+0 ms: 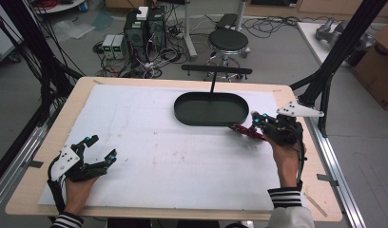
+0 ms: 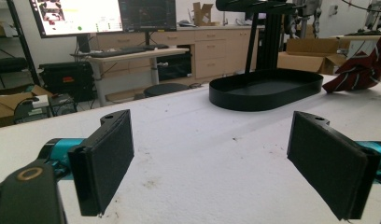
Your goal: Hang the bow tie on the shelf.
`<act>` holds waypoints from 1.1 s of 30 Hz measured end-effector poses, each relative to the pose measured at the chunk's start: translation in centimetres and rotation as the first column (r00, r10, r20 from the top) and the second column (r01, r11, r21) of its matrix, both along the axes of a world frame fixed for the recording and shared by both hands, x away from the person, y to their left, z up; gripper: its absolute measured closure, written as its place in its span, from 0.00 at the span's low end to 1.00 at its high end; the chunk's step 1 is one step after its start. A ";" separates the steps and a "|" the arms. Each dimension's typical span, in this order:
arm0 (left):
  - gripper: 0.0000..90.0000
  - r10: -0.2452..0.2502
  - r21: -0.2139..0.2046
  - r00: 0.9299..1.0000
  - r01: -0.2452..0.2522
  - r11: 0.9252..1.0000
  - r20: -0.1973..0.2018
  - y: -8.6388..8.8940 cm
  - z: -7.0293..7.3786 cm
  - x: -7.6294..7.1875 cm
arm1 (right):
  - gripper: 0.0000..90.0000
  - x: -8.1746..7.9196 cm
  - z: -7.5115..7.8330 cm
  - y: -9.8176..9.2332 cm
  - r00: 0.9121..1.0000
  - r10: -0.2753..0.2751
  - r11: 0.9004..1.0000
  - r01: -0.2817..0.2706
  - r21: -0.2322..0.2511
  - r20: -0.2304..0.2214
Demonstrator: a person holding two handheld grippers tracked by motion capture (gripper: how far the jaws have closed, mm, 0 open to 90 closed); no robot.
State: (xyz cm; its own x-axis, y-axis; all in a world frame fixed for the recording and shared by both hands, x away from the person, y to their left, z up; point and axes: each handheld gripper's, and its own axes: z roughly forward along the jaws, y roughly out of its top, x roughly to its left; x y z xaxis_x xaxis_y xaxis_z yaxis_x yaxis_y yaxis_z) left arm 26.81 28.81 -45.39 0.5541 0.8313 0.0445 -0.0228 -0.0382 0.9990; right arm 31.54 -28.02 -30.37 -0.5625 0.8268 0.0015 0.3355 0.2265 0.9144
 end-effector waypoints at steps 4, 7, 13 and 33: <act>0.17 -0.001 0.000 1.000 0.001 1.000 -0.001 0.0 0.0 0.0 | 0.98 0.3 1.2 1.1 1.000 0.012 1.000 -0.012 0.002 0.026; 0.17 0.000 -0.003 1.000 0.000 1.000 -0.003 0.0 0.0 0.0 | 0.98 0.8 2.1 1.8 0.999 0.024 1.000 -0.024 0.002 0.046; 0.17 -0.001 -0.004 1.000 0.001 1.000 -0.003 0.0 0.0 0.0 | 0.98 2.0 3.5 3.1 0.996 0.016 1.000 -0.016 0.002 0.083; 0.17 -0.003 -0.013 1.000 0.003 1.000 -0.005 0.1 0.0 0.1 | 0.98 6.1 5.3 4.8 0.989 -0.048 0.999 0.046 0.020 0.141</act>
